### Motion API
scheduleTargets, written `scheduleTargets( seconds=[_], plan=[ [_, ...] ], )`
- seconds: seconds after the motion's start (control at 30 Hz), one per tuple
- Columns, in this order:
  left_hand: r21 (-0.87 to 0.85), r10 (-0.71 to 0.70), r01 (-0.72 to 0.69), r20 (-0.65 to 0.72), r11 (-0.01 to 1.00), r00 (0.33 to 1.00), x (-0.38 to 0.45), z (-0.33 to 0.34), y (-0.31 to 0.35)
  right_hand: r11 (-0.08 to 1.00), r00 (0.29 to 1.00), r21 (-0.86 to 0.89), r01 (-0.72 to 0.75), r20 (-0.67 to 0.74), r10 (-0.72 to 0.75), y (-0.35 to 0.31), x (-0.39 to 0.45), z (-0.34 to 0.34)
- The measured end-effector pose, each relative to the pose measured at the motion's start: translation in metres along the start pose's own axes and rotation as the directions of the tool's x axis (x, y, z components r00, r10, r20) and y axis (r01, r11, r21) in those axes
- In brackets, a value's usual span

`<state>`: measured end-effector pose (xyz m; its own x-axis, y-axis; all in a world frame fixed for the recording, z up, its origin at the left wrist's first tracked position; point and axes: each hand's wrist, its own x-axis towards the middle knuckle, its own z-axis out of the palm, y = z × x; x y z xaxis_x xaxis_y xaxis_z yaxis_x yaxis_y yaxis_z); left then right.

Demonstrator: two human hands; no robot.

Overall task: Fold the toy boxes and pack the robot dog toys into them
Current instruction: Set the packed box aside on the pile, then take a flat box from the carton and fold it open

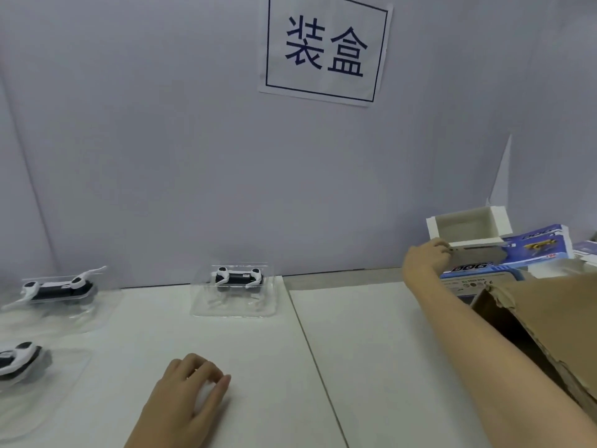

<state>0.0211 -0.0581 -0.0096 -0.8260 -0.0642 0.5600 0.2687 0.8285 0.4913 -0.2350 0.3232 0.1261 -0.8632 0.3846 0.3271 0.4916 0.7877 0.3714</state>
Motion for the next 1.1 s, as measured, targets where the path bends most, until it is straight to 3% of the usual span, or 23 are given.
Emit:
scheduleTargets(
  seconds=[0.1, 0.2, 0.27, 0.33, 0.43, 0.5, 0.63, 0.77, 0.9, 1.1],
  plan=[
    [-0.016, 0.013, -0.013, -0.004, 1.0, 1.0, 0.0, 0.0, 0.002, 0.991, 0.988, 0.081, 0.108, -0.118, -0.098, -0.007, -0.03, -0.01],
    [-0.043, 0.017, -0.019, -0.039, 0.999, 0.999, -0.001, -0.004, 0.007, 0.886, 0.921, 0.292, 0.36, -0.264, -0.287, -0.022, -0.089, -0.023],
    [-0.041, 0.031, -0.033, -0.05, 0.999, 0.998, -0.003, -0.008, 0.011, 0.721, 0.84, 0.439, 0.536, -0.364, -0.403, -0.038, -0.137, -0.026],
    [-0.042, 0.051, -0.054, -0.051, 0.998, 0.997, -0.006, -0.011, 0.016, 0.476, 0.73, 0.554, 0.683, -0.549, -0.408, -0.05, -0.185, -0.026],
    [-0.058, 0.01, -0.012, -0.042, 0.998, 0.999, -0.012, -0.014, 0.018, 0.091, 0.599, 0.593, 0.8, -0.776, -0.199, -0.052, -0.24, -0.035],
    [-0.055, -0.053, 0.053, -0.006, 0.997, 0.999, -0.014, -0.014, 0.016, -0.033, 0.583, 0.585, 0.811, -0.811, -0.042, -0.051, -0.263, -0.043],
    [-0.055, -0.066, 0.065, -0.006, 0.996, 0.998, -0.013, -0.013, 0.013, -0.136, 0.607, 0.594, 0.793, -0.791, 0.077, -0.046, -0.288, -0.054],
    [-0.105, 0.005, -0.015, -0.089, 0.994, 0.996, -0.007, -0.015, 0.021, -0.227, 0.535, 0.494, 0.839, -0.824, 0.185, -0.029, -0.302, -0.06],
    [-0.228, 0.05, -0.081, -0.138, 0.97, 0.989, -0.004, -0.018, 0.038, -0.28, 0.53, 0.458, 0.844, -0.793, 0.301, -0.016, -0.313, -0.076],
    [-0.407, 0.023, -0.079, -0.142, 0.91, 0.99, -0.004, -0.009, 0.053, -0.395, 0.516, 0.383, 0.835, -0.796, 0.317, -0.007, -0.329, -0.087]
  ],
)
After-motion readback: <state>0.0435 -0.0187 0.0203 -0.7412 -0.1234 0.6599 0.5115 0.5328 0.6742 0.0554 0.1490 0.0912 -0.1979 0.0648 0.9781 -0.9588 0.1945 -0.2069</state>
